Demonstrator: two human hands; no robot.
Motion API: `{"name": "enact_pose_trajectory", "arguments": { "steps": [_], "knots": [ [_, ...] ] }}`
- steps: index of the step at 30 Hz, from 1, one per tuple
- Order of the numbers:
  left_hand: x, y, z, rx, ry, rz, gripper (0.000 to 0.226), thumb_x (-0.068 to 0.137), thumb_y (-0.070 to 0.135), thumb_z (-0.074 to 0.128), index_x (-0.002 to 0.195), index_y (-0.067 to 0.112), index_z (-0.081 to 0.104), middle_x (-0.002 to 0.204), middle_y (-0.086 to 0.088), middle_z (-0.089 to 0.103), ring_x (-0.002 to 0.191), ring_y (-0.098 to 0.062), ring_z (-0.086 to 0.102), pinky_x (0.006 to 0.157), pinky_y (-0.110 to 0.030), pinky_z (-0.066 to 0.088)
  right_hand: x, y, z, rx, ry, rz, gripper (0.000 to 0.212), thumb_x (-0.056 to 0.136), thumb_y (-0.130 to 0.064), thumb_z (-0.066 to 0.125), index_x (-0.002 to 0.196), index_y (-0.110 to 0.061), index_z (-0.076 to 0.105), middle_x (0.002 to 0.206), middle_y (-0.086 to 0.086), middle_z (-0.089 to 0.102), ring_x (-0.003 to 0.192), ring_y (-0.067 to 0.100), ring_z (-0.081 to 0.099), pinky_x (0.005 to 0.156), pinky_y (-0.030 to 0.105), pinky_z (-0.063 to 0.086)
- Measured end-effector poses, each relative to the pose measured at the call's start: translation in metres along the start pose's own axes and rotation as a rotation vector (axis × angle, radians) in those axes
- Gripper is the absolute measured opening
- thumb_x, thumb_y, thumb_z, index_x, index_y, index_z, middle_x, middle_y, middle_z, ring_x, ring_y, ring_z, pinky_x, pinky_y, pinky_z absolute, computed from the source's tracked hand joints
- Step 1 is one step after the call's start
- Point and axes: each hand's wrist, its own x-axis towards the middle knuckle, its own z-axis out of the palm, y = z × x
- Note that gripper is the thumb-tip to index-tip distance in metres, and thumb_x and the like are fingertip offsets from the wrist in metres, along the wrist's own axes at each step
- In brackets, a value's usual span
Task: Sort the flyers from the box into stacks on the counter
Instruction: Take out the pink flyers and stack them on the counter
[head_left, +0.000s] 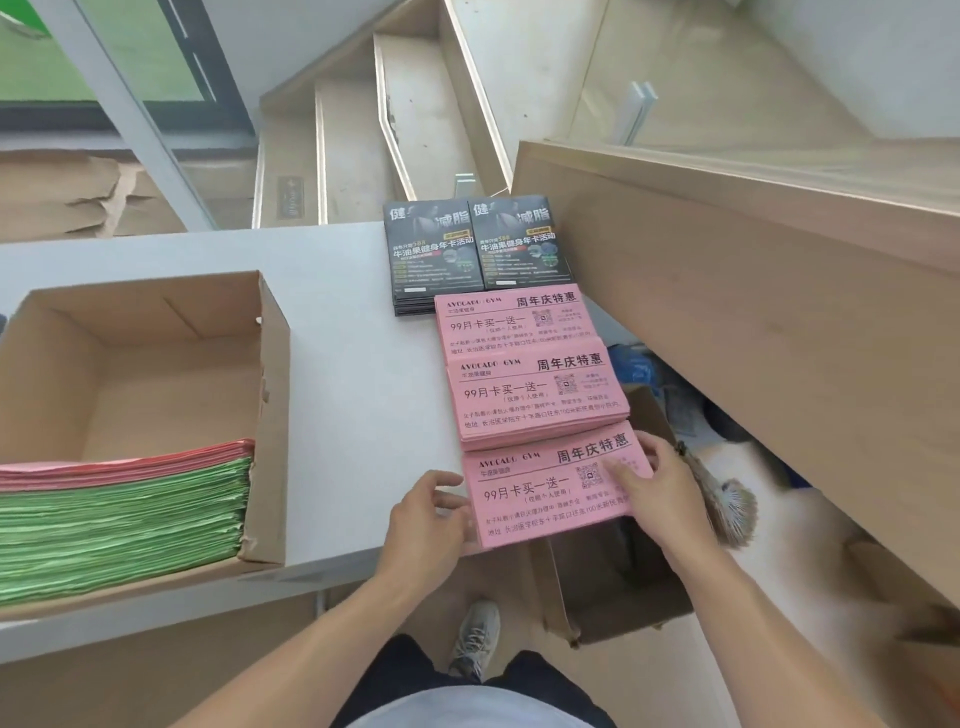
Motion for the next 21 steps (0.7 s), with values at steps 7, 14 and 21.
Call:
{"name": "enact_pose_trajectory", "arguments": {
  "steps": [7, 14, 21],
  "knots": [
    [-0.008, -0.022, 0.019, 0.767, 0.07, 0.255, 0.134, 0.068, 0.076, 0.073, 0.16, 0.021, -0.008, 0.166, 0.006, -0.012, 0.155, -0.017, -0.009, 0.126, -0.04, 0.002, -0.02, 0.009, -0.01, -0.19, -0.233, -0.252, 0.071, 0.082, -0.014, 0.083, 0.126, -0.053, 0.044, 0.121, -0.031, 0.054, 0.117, -0.002, 0.055, 0.091, 0.019, 0.052],
    [-0.001, -0.029, 0.03, 0.761, 0.163, 0.382, 0.105, 0.084, 0.063, 0.066, 0.162, 0.025, 0.005, 0.169, 0.002, 0.004, 0.155, -0.015, -0.014, 0.125, -0.037, -0.01, -0.013, 0.037, 0.005, -0.429, -0.071, -0.247, 0.06, 0.086, -0.015, 0.078, 0.133, -0.037, 0.047, 0.155, -0.012, 0.035, 0.125, 0.004, 0.047, 0.083, 0.014, 0.047],
    [0.007, -0.023, 0.029, 0.647, 0.155, 0.356, 0.106, 0.078, 0.06, 0.076, 0.16, 0.034, 0.015, 0.168, 0.009, 0.011, 0.155, -0.011, -0.012, 0.127, -0.04, -0.005, -0.004, 0.025, 0.004, -0.469, -0.065, -0.263, 0.053, 0.094, -0.022, 0.07, 0.143, -0.031, 0.049, 0.159, -0.011, 0.035, 0.122, 0.009, 0.055, 0.086, 0.021, 0.048]
  ]
}}
